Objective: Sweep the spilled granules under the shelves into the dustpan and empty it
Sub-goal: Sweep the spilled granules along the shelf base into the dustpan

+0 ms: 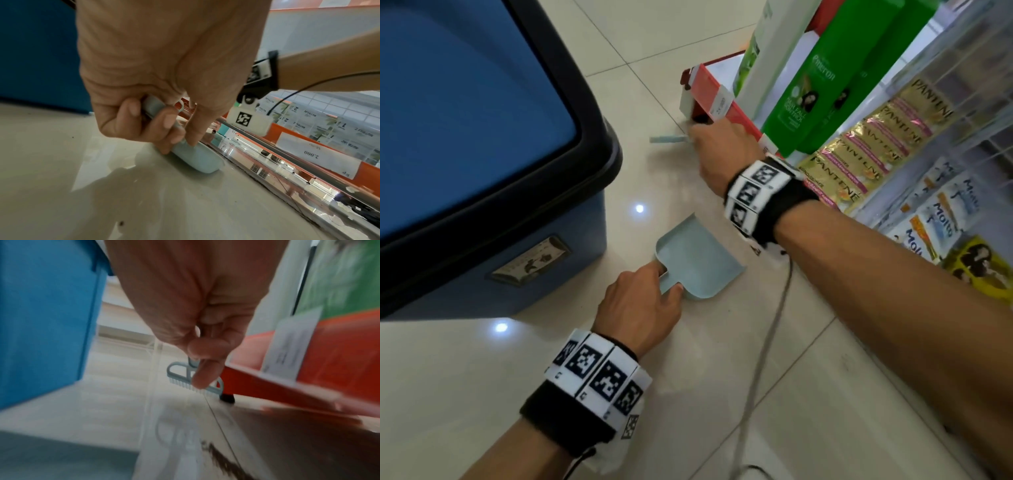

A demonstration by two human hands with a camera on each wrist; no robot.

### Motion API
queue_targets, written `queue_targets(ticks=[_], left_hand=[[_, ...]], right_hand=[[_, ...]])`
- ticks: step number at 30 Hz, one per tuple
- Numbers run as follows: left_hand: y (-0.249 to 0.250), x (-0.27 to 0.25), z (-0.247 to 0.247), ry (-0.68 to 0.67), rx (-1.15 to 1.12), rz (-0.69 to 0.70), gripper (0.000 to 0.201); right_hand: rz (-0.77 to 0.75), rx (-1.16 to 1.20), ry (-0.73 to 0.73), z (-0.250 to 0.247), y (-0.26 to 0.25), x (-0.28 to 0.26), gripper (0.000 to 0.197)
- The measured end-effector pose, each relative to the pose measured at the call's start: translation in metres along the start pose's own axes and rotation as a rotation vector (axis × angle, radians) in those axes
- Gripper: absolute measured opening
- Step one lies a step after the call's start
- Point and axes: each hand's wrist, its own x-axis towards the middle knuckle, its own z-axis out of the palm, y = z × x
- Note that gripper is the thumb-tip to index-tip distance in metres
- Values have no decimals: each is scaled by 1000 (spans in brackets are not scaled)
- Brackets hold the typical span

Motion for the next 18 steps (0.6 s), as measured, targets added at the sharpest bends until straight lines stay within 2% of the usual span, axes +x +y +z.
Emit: queue_targets(ticks=[3,6,11,15,18], left_hand=[[-2,-3,-1,-17,-8,0,32],[-3,-10,-1,-52,-4,-5,34],[-5,-18,-2,-76,35,-6,37],[-1,-23,2,-97,59,-47,40],[5,-23,7,-103,81,-60,43]], right_hand=[[17,7,-113,8,6,-5,35],[-7,22,-163,15,29,-46,35],[-27,-3,-152,24,63,-113,26],[-19,74,-28,16,53,-101,18],[23,44,-23,14,38,-77,22]])
